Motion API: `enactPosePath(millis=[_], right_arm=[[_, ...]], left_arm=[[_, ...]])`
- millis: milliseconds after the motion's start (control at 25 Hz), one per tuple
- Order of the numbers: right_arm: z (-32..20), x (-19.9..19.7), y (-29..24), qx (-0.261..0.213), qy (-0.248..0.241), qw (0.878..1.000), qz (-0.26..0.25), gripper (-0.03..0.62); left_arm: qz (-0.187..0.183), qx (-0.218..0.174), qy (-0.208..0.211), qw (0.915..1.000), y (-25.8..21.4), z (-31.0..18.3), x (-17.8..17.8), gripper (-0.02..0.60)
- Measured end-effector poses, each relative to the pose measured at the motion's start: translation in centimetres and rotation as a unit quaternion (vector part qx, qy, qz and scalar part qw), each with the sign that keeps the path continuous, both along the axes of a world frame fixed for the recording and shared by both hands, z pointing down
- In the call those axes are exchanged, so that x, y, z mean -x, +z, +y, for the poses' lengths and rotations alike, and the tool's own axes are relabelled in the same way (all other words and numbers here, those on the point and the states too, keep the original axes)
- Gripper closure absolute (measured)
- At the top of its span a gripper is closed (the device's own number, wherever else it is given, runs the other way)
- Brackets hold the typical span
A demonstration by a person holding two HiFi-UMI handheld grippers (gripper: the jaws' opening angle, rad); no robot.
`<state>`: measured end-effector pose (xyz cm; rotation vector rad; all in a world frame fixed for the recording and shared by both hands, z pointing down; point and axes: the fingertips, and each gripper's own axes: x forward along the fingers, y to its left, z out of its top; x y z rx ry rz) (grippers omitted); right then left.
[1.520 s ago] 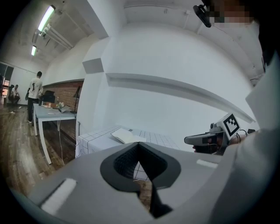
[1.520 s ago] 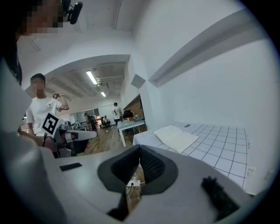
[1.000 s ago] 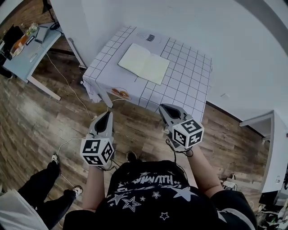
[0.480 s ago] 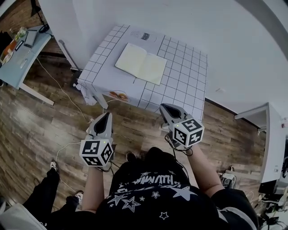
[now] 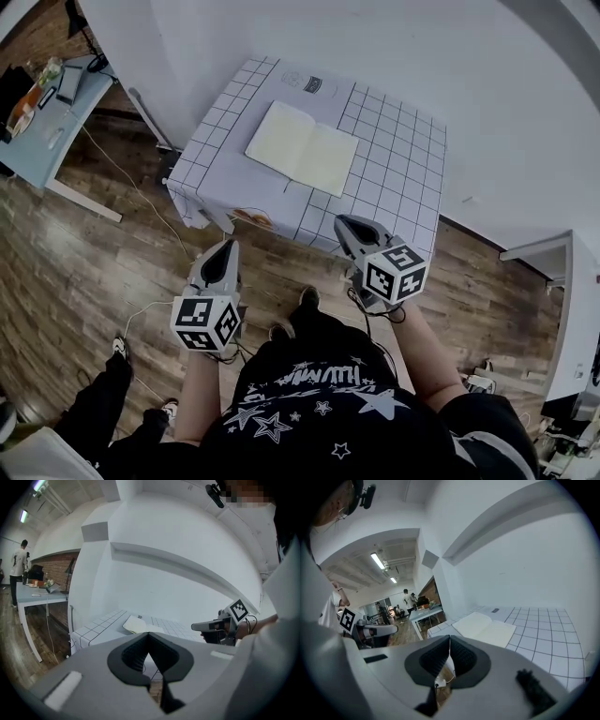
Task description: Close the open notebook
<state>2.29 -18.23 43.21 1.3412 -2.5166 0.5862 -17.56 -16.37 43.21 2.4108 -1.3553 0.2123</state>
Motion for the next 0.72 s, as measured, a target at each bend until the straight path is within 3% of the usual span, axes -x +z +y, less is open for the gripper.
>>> enactPosePath(millis=[280, 720], right_arm=[[-4.0, -2.4, 0.2, -0.002, -0.003, 1.000, -0.016, 0.580], [-8.0, -10.7, 1.2, -0.003, 0.034, 0.999, -0.023, 0.580]], left_arm=[[-0.006, 0.008, -0.014, 0.9999, -0.2, -3.9, -2.2, 0.572], [-0.039, -0.016, -0.009, 0.9991, -0.8, -9.7, -7.3, 0.572]])
